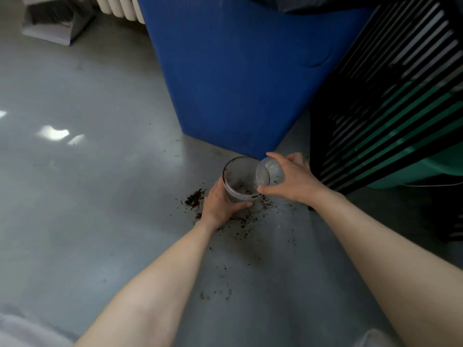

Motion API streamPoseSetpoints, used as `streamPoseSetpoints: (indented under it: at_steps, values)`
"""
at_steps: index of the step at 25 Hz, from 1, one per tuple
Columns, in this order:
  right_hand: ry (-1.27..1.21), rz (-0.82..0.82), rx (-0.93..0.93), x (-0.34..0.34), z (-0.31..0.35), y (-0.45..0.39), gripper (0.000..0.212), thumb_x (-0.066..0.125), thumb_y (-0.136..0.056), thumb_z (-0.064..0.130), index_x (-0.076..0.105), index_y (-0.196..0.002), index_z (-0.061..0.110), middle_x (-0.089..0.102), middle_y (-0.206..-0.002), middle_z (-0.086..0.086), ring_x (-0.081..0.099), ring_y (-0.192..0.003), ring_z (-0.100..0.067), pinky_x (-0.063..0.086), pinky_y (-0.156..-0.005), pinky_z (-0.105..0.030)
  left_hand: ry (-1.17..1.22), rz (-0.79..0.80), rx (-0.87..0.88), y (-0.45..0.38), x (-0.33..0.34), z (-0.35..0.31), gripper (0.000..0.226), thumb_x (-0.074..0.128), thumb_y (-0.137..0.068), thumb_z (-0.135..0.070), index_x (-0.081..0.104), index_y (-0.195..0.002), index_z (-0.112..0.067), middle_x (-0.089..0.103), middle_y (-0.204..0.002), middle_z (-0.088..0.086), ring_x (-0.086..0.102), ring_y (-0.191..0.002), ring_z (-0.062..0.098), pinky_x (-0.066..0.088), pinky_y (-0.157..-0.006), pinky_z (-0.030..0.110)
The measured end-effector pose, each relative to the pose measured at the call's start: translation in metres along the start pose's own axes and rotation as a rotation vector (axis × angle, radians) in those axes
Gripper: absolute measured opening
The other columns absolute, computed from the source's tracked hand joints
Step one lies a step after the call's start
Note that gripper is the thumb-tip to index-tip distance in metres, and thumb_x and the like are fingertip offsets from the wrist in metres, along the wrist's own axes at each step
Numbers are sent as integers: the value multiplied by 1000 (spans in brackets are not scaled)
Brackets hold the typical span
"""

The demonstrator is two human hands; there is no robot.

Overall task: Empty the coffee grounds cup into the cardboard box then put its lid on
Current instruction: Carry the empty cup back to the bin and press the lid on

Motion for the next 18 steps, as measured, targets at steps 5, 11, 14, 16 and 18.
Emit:
streamPoseSetpoints:
  at_steps: [5, 11, 14, 16, 18]
  values:
    - [-43, 9, 11, -7, 13, 7, 105, 76, -61, 69, 24, -149, 49, 26, -139, 0, 26, -136, -28, 28, -109, -35, -210, 124, 20, 9, -19, -14, 109, 86, -59, -70, 40, -148, -27, 50, -138, -3, 55, -129, 23, 51, -105, 45]
    - [-276, -23, 80, -15, 34, 23, 107, 80, -60, 66, 28, -151, 42, 28, -147, -6, 32, -140, -28, 30, -112, -33, -640, 329, 83, 4, -76, -56, 120, 81, -62, -71, 18, -157, -37, 35, -151, 1, 60, -126, 33, 55, -98, 47]
    - [-413, -14, 117, -17, 47, 32, 106, 82, -62, 62, 28, -151, 41, 28, -154, -5, 34, -142, -26, 34, -112, -37, -901, 400, 216, -8, -114, -91, 118, 79, -67, -68, 17, -160, -30, 40, -157, 7, 52, -136, 35, 45, -111, 45]
    - [-547, -41, 102, -23, 58, 35, 106, 82, -62, 60, 29, -151, 41, 31, -157, -1, 36, -142, -24, 37, -112, -37, -1062, 444, 292, -17, -134, -119, 118, 73, -66, -74, 16, -159, -29, 50, -155, 10, 52, -137, 35, 41, -115, 44]
    - [-670, -95, 86, -28, 66, 36, 106, 83, -61, 59, 31, -151, 39, 36, -157, 4, 39, -140, -19, 38, -105, -32, -1104, 457, 327, -24, -148, -140, 113, 68, -65, -79, 18, -154, -30, 59, -146, 10, 57, -131, 34, 45, -111, 42]
Point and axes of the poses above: each hand's wrist, its own y-axis away from the middle knuckle, its own x-axis out of the palm, z = x × y, the point moved 3 cm from there along -y, towards the middle knuckle
